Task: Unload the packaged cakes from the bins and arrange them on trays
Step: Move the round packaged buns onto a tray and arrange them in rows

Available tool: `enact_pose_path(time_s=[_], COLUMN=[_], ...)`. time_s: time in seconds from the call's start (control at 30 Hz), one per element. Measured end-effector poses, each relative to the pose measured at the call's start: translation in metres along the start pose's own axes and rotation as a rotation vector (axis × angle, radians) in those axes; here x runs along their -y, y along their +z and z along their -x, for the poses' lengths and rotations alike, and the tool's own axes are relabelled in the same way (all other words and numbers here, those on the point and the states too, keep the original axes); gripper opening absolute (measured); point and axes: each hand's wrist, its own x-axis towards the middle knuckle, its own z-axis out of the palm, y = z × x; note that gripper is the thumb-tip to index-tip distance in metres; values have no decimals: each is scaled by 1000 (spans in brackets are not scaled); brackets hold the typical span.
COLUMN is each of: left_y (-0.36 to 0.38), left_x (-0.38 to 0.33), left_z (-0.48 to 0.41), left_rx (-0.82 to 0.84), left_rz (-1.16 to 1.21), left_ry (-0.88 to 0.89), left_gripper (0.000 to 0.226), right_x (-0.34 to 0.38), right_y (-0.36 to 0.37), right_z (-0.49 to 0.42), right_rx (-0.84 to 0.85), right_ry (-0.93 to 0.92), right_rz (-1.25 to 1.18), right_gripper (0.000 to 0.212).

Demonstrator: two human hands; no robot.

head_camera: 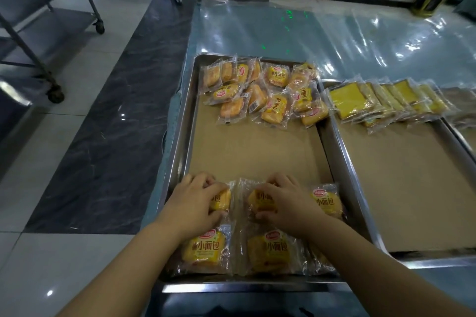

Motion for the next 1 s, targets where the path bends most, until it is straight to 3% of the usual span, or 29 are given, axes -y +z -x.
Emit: enact_pose_path(time_s=[0.23, 0.4, 0.53, 0.73, 0.83, 1.0], left_y=[-29, -48, -58, -71, -74, -68], left_x=[-5, -9, -6, 8, 16, 19], left_z=[-31, -84, -128, -183, -203, -217], left_rx=[-59, -98, -176, -316, -260, -180], left_rz=[31, 62, 98, 100, 61, 23], left_ry=[5, -27, -76, -192, -216, -199], left_gripper=[54, 46, 41, 40, 54, 47], right_x=[-13, -39, -60, -74, -76, -77], right_y=[-31, -63, -82, -90, -89, -80], right_z=[-21, -58, -90, -128, -138, -146], right_rx=[-164, -296, -282, -284, -249, -275], right_ry=[64, 294, 420, 560, 606, 620], right_rz=[-173, -276, -306, -414, -432, -483], right_gripper=[41, 38, 19, 25, 37, 31])
